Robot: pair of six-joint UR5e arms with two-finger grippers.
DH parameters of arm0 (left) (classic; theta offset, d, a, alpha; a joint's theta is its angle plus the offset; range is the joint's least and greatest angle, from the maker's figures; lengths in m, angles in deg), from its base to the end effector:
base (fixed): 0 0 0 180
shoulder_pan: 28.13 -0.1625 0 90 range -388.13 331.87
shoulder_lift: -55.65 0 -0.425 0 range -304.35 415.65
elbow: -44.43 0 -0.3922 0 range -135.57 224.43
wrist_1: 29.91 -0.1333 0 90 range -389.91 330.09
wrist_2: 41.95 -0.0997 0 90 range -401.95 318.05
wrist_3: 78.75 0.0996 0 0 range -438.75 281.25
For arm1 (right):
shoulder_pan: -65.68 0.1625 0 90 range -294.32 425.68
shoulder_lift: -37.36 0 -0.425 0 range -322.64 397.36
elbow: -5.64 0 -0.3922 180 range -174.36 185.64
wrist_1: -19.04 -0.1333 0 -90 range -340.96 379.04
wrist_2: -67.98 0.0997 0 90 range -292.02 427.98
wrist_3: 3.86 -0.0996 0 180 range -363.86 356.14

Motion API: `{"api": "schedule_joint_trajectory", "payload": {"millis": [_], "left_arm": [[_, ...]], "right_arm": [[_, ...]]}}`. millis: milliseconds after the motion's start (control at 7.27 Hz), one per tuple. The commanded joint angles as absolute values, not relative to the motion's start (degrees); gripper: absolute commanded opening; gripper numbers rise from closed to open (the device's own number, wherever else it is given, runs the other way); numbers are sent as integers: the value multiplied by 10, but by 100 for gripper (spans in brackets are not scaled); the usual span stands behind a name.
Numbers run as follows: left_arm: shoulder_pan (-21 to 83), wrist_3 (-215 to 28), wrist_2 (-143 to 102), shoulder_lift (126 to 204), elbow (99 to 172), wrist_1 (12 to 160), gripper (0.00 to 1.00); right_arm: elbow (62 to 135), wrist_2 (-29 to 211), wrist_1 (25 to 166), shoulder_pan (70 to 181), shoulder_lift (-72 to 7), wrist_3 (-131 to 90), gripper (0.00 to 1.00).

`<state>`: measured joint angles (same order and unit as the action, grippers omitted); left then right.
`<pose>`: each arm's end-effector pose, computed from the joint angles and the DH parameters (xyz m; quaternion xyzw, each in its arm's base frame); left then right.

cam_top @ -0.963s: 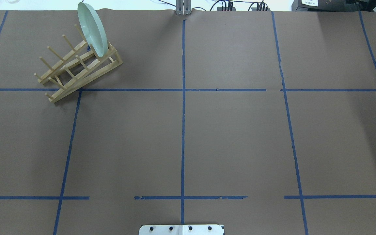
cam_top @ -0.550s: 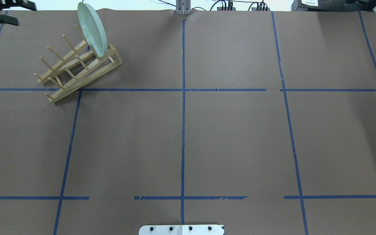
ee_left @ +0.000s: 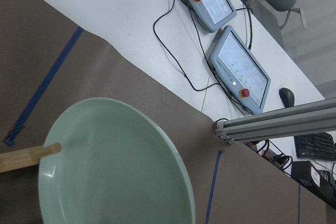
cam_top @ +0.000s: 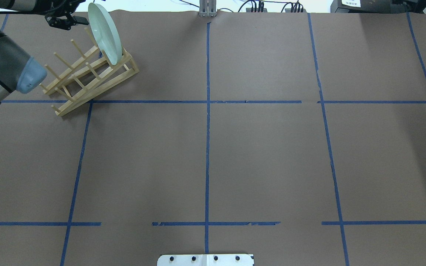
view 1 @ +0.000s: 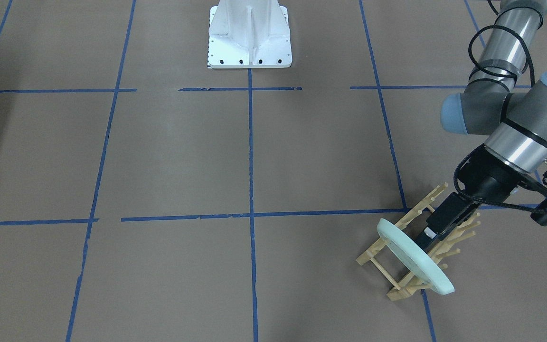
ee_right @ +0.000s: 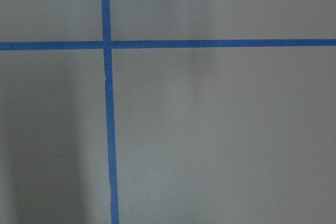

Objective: Place plate on table
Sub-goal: 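Reach the left gripper to the pale green plate in the rack and grasp its rim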

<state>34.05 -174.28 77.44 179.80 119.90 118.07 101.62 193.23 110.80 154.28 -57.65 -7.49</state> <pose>0.2586 -0.6710 0.3038 0.1136 0.6273 -0.2880 0.7146 0.0647 -0.4553 0.6619 -0.0199 -0.3022 0.0206 0.9528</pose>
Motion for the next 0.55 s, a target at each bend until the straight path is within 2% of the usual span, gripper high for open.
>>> {"api": "schedule_joint_trajectory", "payload": {"millis": [0, 138, 275, 412], "left_arm": [[335, -1746, 768, 1825, 1159, 1190, 88], [334, -1745, 767, 1826, 1153, 1192, 78], [332, -1744, 764, 1826, 1151, 1192, 61], [333, -1743, 765, 1826, 1151, 1196, 34]], "right_arm": [[1016, 1933, 1108, 1543, -576, -75, 100], [1016, 1932, 1108, 1543, -576, -75, 100], [1016, 1932, 1108, 1543, -576, -76, 100], [1016, 1932, 1108, 1543, -576, -75, 100]]}}
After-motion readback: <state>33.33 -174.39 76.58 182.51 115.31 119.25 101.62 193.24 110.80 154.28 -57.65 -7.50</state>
